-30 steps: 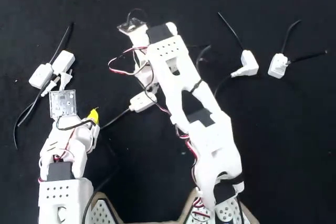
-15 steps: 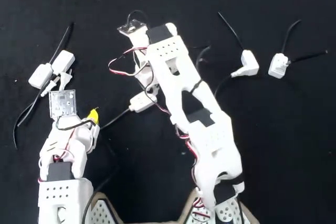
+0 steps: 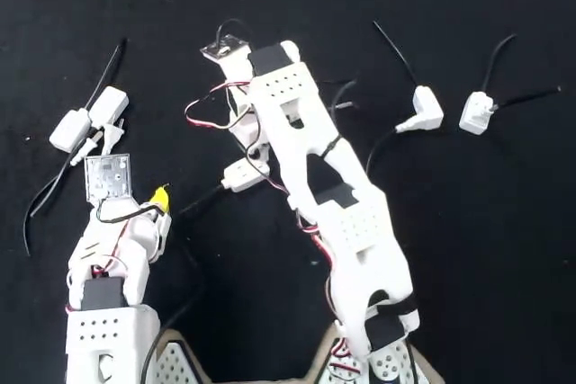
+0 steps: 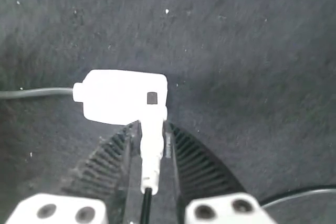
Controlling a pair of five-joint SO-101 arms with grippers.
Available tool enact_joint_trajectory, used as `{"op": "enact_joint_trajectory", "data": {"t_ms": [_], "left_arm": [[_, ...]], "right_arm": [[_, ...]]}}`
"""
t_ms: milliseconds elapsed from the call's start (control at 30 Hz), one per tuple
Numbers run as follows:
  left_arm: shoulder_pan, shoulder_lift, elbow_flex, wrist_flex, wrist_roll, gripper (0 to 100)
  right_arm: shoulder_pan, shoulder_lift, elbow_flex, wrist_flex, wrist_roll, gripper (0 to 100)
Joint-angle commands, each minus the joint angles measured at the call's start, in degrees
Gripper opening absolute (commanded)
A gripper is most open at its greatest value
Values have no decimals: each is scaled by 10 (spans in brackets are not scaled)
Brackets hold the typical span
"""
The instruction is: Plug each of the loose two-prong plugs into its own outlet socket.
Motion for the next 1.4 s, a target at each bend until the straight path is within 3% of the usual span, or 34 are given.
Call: {"op": "enact_joint_trajectory", "data": {"t_ms": [0,300,567,1000,1367], "left_arm": [[1,-5,-6,-11,-5,173],[1,-5,-6,-11,-5,173],[1,-5,-6,-11,-5,173],[1,-5,-6,-11,-5,173],[1,-5,-6,-11,-5,173]], "right_arm": [[-15,13,-3,18,-6,11],[-13,-8,0,20,-5,10],[-34,-110,92,19,-6,10],[4,-32,3,18,-3,10],[-8,-51,57,20,-4,10]]}}
